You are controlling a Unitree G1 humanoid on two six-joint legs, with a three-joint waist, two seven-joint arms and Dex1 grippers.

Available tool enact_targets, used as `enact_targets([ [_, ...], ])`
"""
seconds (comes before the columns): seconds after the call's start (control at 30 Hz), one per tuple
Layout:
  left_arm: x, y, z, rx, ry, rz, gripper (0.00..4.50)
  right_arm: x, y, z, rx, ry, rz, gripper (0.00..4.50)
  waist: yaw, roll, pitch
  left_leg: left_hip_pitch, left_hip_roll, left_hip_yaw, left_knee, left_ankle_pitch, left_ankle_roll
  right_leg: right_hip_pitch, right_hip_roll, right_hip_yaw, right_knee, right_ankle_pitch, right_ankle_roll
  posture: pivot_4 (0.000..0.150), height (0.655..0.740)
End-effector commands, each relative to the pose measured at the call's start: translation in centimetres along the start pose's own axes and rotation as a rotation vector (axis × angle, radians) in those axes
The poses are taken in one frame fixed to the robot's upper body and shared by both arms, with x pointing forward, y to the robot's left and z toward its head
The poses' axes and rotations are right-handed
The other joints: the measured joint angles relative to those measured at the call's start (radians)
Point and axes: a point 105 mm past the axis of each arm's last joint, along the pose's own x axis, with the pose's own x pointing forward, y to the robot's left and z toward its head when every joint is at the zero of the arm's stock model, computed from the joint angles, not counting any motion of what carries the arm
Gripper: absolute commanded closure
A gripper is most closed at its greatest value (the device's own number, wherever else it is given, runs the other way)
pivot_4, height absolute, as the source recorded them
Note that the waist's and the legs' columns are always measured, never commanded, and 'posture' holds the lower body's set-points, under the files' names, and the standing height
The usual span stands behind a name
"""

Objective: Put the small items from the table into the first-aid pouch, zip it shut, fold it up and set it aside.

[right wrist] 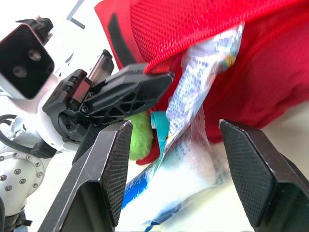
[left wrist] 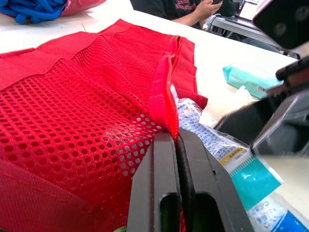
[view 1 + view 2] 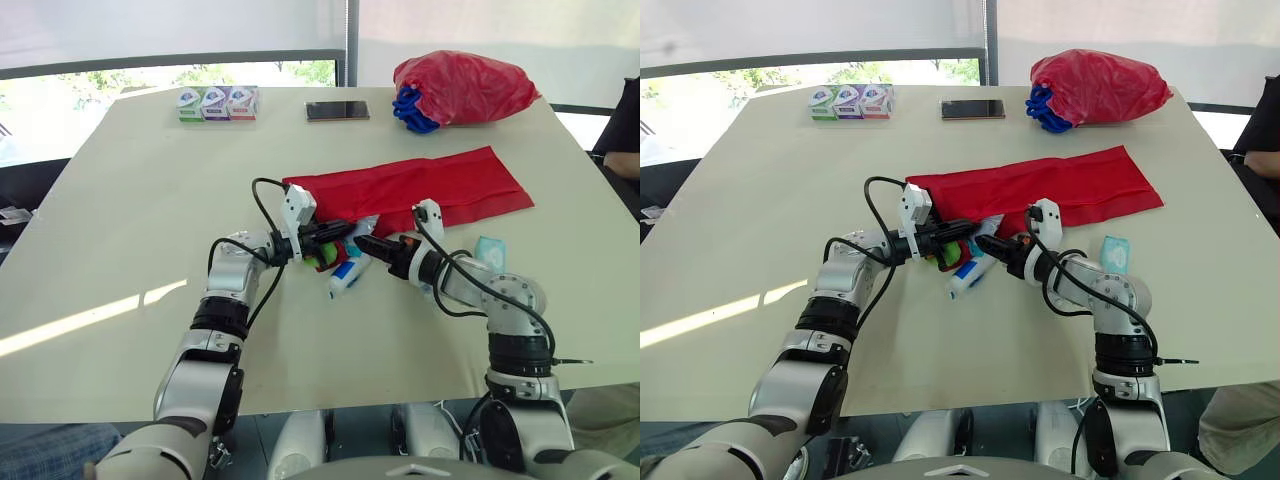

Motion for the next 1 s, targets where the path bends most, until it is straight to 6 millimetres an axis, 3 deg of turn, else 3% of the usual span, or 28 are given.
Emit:
enact_targets([
  [0.03, 0.2, -0.1, 0.7, 0.041, -0.002, -0.025, 4.50, -1.3, 0.8, 1.6, -0.144, -0.045, 0.020, 1.67, 0.001, 0.000, 0.000, 0.000, 0.000, 0.000, 0.000, 0.000, 0.000, 0.000, 0.000, 0.000, 0.000, 0.000, 0.000, 0.150, 0.7400],
  [0.1, 0.2, 0.0, 0.6, 0.041, 0.000, -0.026, 4.50, -1.8, 0.8, 2.1, -0.230, -0.058, 0.017, 2.18, 0.001, 0.000, 0.000, 0.000, 0.000, 0.000, 0.000, 0.000, 0.000, 0.000, 0.000, 0.000, 0.000, 0.000, 0.000, 0.150, 0.7400],
  [0.13, 0.2, 0.0, 0.6, 0.041, 0.000, -0.026, 4.50, -1.9, 0.8, 2.3, -0.268, -0.062, 0.019, 2.84, 0.001, 0.000, 0.000, 0.000, 0.000, 0.000, 0.000, 0.000, 0.000, 0.000, 0.000, 0.000, 0.000, 0.000, 0.000, 0.150, 0.7400],
  [0.17, 0.2, 0.0, 0.5, 0.041, 0.001, -0.026, 4.50, -2.0, 0.7, 2.4, -0.293, -0.063, 0.011, 3.15, 0.000, 0.000, 0.000, 0.000, 0.000, 0.000, 0.000, 0.000, 0.000, 0.000, 0.000, 0.000, 0.000, 0.000, 0.000, 0.150, 0.7400],
  [0.23, 0.2, 0.0, 0.5, 0.041, 0.002, -0.026, 4.50, -1.8, 0.9, 2.6, -0.367, -0.061, 0.011, 4.19, 0.001, 0.000, 0.000, 0.000, -0.001, 0.000, 0.000, 0.000, 0.000, 0.000, 0.000, 0.000, 0.000, 0.000, 0.000, 0.150, 0.7400],
  [0.27, 0.2, 0.0, 0.4, 0.040, 0.002, -0.027, 4.50, -1.6, 1.0, 2.6, -0.419, -0.056, 0.005, 4.45, 0.001, 0.000, 0.000, 0.000, -0.001, 0.000, 0.000, 0.000, 0.000, 0.000, 0.000, 0.000, 0.000, 0.000, 0.000, 0.150, 0.7400],
  [0.43, 0.5, -0.1, 0.5, 0.044, -0.001, -0.029, 4.50, -0.3, 1.0, 2.0, -0.637, -0.012, -0.013, 4.45, 0.000, 0.000, 0.000, 0.000, -0.001, 0.000, 0.000, 0.000, 0.000, 0.000, 0.000, 0.000, 0.000, 0.000, 0.000, 0.150, 0.7400],
  [1.0, 0.9, -0.5, 0.8, 0.052, -0.010, -0.046, 4.50, 2.0, 0.5, -0.1, -0.630, 0.070, -0.022, 4.45, 0.005, -0.001, 0.000, -0.001, -0.001, -0.001, 0.001, 0.000, 0.000, 0.000, 0.000, -0.001, 0.000, 0.000, 0.000, 0.150, 0.7400],
])
